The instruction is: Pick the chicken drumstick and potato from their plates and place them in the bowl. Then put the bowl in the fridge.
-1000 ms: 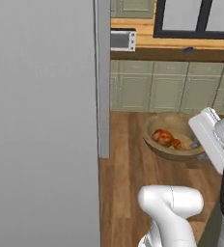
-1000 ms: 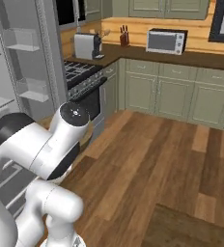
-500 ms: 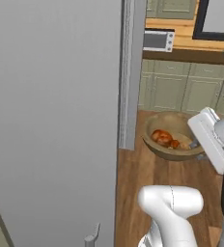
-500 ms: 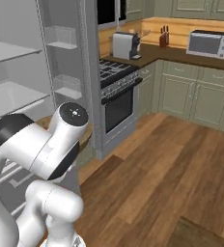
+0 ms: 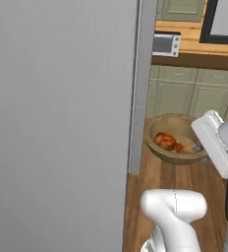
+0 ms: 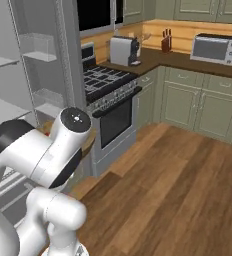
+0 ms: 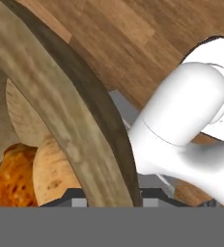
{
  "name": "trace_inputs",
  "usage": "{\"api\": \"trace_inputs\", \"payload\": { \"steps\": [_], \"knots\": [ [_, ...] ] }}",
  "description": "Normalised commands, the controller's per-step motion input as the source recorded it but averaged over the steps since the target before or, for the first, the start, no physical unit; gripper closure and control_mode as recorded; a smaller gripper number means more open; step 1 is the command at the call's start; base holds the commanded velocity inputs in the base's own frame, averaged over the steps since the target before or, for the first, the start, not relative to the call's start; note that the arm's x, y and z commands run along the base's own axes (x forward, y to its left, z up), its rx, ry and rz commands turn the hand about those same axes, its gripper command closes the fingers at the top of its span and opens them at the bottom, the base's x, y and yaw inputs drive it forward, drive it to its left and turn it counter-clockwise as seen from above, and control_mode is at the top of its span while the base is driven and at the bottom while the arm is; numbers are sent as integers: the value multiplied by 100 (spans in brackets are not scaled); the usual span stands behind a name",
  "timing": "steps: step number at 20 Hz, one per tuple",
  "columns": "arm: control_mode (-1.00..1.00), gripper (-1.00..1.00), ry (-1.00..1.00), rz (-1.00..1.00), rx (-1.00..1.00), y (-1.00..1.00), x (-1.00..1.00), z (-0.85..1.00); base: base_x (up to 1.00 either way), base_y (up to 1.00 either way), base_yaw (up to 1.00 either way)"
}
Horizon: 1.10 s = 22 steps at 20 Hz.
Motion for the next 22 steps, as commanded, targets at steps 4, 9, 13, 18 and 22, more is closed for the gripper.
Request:
{"api": "trace_inputs", "payload": {
  "steps": [4, 9, 13, 18, 22],
  "knots": [
    [100, 100, 0, 0, 0, 0, 0, 0, 72, -7, 32],
    [100, 100, 0, 0, 0, 0, 0, 0, 31, -4, 74],
    [100, 100, 0, 0, 0, 0, 0, 0, -2, 0, 74],
    [100, 100, 0, 0, 0, 0, 0, 0, 1, -5, 85],
    [100, 100, 0, 0, 0, 0, 0, 0, 9, -9, 85]
  ]
}}
